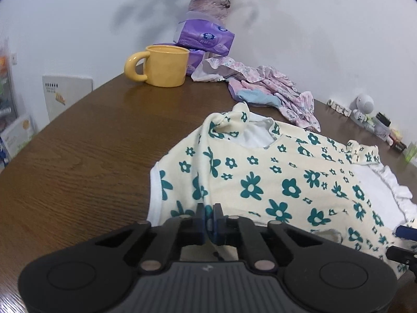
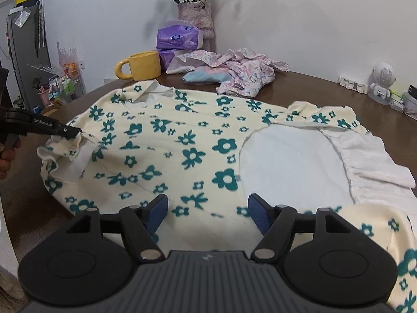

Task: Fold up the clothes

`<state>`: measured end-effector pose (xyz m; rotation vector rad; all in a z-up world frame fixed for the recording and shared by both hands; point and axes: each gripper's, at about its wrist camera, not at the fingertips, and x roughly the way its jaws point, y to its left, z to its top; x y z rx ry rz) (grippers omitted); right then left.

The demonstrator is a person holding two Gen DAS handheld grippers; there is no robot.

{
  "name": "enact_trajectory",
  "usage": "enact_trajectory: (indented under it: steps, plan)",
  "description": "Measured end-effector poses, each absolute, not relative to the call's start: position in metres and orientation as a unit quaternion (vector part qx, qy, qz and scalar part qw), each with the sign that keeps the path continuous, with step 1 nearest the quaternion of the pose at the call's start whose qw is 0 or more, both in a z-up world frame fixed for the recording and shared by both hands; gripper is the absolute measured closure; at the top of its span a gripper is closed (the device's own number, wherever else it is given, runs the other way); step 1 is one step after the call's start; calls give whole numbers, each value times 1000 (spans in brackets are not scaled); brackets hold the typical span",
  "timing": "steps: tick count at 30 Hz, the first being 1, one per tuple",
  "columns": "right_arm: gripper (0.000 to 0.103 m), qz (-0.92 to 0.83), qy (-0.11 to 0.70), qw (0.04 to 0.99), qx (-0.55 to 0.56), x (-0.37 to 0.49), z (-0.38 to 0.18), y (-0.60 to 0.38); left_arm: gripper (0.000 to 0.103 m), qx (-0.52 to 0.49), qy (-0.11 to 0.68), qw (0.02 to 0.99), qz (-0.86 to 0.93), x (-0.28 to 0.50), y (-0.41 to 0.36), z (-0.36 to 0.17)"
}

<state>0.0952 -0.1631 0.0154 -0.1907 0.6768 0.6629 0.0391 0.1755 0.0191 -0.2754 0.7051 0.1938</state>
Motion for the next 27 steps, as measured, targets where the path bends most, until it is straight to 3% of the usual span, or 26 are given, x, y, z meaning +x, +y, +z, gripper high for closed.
enact_trajectory:
  steps: [6, 12, 16, 27]
  plan:
    - [34, 311, 315, 894, -70, 84, 21, -178, 89, -151, 324, 929, 93, 26, 173, 30]
    - [34, 267, 293, 917, -50, 74, 35, -206, 68, -137, 290, 947, -21, 2, 136, 53]
    - [37, 241, 289, 925, -56, 72, 36, -220, 68, -126, 328, 931, -100, 13, 106, 44]
    - [47, 264, 305, 907, -123, 75, 22, -216, 71, -101, 395, 906, -116, 39, 92, 24]
